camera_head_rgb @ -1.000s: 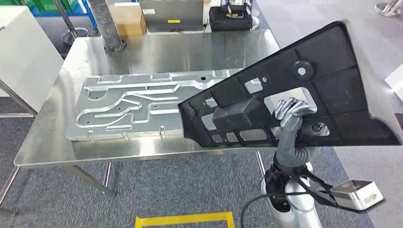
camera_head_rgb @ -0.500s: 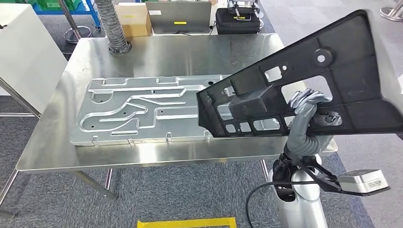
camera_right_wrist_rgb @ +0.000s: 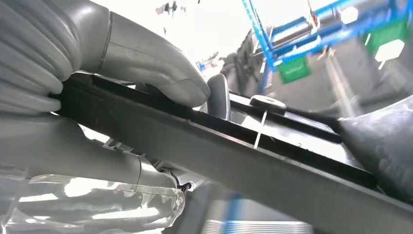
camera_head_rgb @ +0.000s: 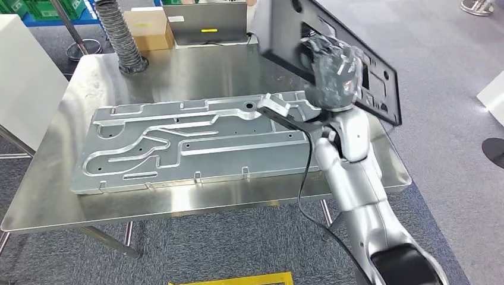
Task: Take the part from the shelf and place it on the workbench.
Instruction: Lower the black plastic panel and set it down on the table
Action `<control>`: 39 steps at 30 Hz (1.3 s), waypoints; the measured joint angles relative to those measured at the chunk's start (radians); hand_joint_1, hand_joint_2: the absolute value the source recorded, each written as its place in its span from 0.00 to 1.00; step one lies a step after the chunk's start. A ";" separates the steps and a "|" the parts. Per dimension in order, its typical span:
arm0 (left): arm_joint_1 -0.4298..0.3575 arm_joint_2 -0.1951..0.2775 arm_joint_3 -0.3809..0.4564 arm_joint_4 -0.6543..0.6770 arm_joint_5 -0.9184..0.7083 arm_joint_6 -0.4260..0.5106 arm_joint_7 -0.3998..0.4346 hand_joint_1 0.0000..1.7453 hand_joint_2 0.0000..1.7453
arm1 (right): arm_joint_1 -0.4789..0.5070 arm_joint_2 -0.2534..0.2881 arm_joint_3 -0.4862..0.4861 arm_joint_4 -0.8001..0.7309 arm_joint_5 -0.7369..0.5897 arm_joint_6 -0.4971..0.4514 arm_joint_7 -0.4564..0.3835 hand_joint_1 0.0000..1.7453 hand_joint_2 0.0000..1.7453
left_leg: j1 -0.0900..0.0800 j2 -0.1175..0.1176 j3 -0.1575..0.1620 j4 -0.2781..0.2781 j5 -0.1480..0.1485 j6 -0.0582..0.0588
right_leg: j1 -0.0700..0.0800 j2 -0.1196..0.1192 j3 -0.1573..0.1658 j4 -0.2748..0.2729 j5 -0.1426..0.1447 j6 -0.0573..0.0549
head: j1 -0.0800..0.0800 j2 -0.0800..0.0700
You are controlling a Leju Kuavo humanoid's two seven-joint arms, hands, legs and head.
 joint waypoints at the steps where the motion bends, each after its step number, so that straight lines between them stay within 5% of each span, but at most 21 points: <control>1: -0.004 0.000 -0.002 0.000 -0.005 0.000 0.004 0.00 1.00 | -0.051 0.007 0.026 0.065 0.052 0.020 0.032 1.00 1.00 | -0.002 -0.001 0.003 -0.012 0.000 0.006 | 0.002 -0.001 -0.002 0.002 -0.001 0.004 | 0.000 0.000; 5: -0.015 -0.004 -0.018 0.000 -0.018 -0.002 0.019 0.00 1.00 | -0.208 0.060 0.162 0.325 0.147 0.113 0.124 1.00 1.00 | 0.006 -0.008 0.006 -0.025 0.008 0.025 | 0.002 -0.008 -0.018 0.033 -0.024 0.020 | 0.000 0.000; 8: -0.026 -0.005 -0.023 0.000 -0.020 -0.006 0.021 0.00 1.00 | -0.275 0.108 0.253 0.494 0.149 0.197 0.111 1.00 1.00 | 0.009 -0.009 0.009 -0.030 0.009 0.032 | -0.006 -0.008 -0.108 0.215 -0.106 0.034 | 0.000 0.000; 10: -0.029 -0.005 -0.025 0.000 -0.021 -0.013 0.019 0.00 1.00 | -0.291 0.140 0.300 0.596 0.144 0.261 0.074 1.00 1.00 | 0.009 -0.012 0.012 -0.029 0.005 0.032 | -0.011 -0.008 -0.156 0.293 -0.114 0.038 | 0.000 0.000; 11: -0.031 -0.006 -0.027 0.000 -0.021 -0.016 0.018 0.00 1.00 | -0.294 0.154 0.318 0.641 0.138 0.283 0.058 1.00 1.00 | 0.010 -0.015 0.014 -0.029 0.003 0.030 | -0.013 -0.008 -0.154 0.275 -0.089 0.038 | 0.000 0.000; 13: -0.033 -0.010 -0.030 0.000 -0.022 -0.020 0.015 0.00 1.00 | -0.294 0.175 0.335 0.707 0.122 0.300 0.043 1.00 1.00 | 0.010 -0.021 0.020 -0.027 -0.004 0.025 | -0.014 -0.009 -0.103 0.144 -0.009 0.032 | 0.000 0.000; 15: -0.035 -0.014 -0.034 0.000 -0.022 -0.023 0.012 0.00 1.00 | -0.295 0.188 0.342 0.754 0.108 0.301 0.044 1.00 1.00 | 0.008 -0.025 0.021 -0.025 -0.009 0.017 | -0.008 -0.009 -0.057 0.032 0.035 0.022 | 0.000 0.000; 20: -0.036 -0.020 -0.047 0.000 -0.032 -0.039 0.007 0.00 1.00 | -0.263 0.202 0.349 0.859 0.083 0.340 0.087 1.00 1.00 | 0.010 -0.021 0.020 -0.018 -0.025 -0.010 | -0.005 -0.007 -0.032 -0.018 0.035 0.000 | 0.000 0.000; 24: -0.038 -0.022 -0.052 0.000 -0.039 -0.045 0.003 0.00 1.00 | -0.231 0.198 0.349 0.912 0.071 0.370 0.113 1.00 1.00 | 0.012 -0.015 -0.095 0.215 -0.125 -0.020 | -0.005 -0.006 -0.015 -0.029 0.032 -0.015 | 0.000 0.000; 25: -0.038 -0.023 -0.054 0.000 -0.041 -0.047 0.003 0.00 1.00 | -0.217 0.194 0.349 0.923 0.069 0.375 0.117 1.00 1.00 | 0.013 -0.015 -0.119 0.254 -0.128 -0.022 | -0.004 -0.006 -0.012 -0.028 0.029 -0.016 | 0.000 0.000; 27: -0.037 -0.022 -0.057 0.000 -0.042 -0.048 0.000 0.00 1.00 | -0.194 0.186 0.349 0.940 0.066 0.376 0.120 1.00 1.00 | 0.013 -0.014 -0.111 0.212 -0.080 -0.022 | -0.004 -0.004 -0.007 -0.024 0.023 -0.013 | 0.000 0.000; 29: -0.037 -0.021 -0.060 0.000 -0.042 -0.048 -0.007 0.00 1.00 | -0.185 0.180 0.349 0.950 0.059 0.372 0.121 1.00 1.00 | 0.012 -0.014 -0.048 0.073 -0.009 -0.017 | -0.003 0.000 -0.003 -0.016 0.014 -0.006 | 0.000 0.000; 31: -0.039 -0.020 -0.065 0.000 -0.043 -0.050 -0.012 0.00 1.00 | -0.181 0.172 0.349 0.956 0.054 0.364 0.122 0.50 0.50 | 0.010 -0.015 -0.006 -0.012 0.016 -0.008 | 0.001 0.002 -0.002 -0.010 0.007 0.003 | 0.000 0.000; 33: -0.039 -0.020 -0.068 0.000 -0.043 -0.051 -0.017 0.00 1.00 | -0.176 0.163 0.349 0.961 0.053 0.356 0.121 0.00 0.00 | 0.009 -0.015 0.000 -0.023 0.012 0.004 | 0.002 0.003 -0.002 -0.009 0.006 0.012 | 0.000 0.000; 36: -0.040 -0.021 -0.072 0.000 -0.043 -0.052 -0.023 0.00 1.00 | -0.168 0.151 0.349 0.965 0.058 0.331 0.111 0.00 0.00 | 0.013 -0.013 0.005 -0.031 0.017 0.022 | -0.002 0.002 -0.017 0.035 -0.027 0.029 | 0.000 0.000; 38: -0.042 -0.021 -0.072 0.000 -0.043 -0.051 -0.025 0.00 1.00 | -0.161 0.143 0.349 0.968 0.063 0.312 0.102 0.00 0.00 | 0.013 -0.011 0.005 -0.033 0.018 0.028 | -0.006 0.000 -0.073 0.155 -0.091 0.038 | 0.000 0.000; 39: -0.042 -0.021 -0.073 0.000 -0.043 -0.050 -0.026 0.00 0.75 | -0.155 0.140 0.349 0.970 0.064 0.305 0.099 0.00 0.00 | 0.013 -0.010 0.005 -0.033 0.018 0.029 | -0.007 -0.001 -0.107 0.224 -0.119 0.042 | 0.000 0.000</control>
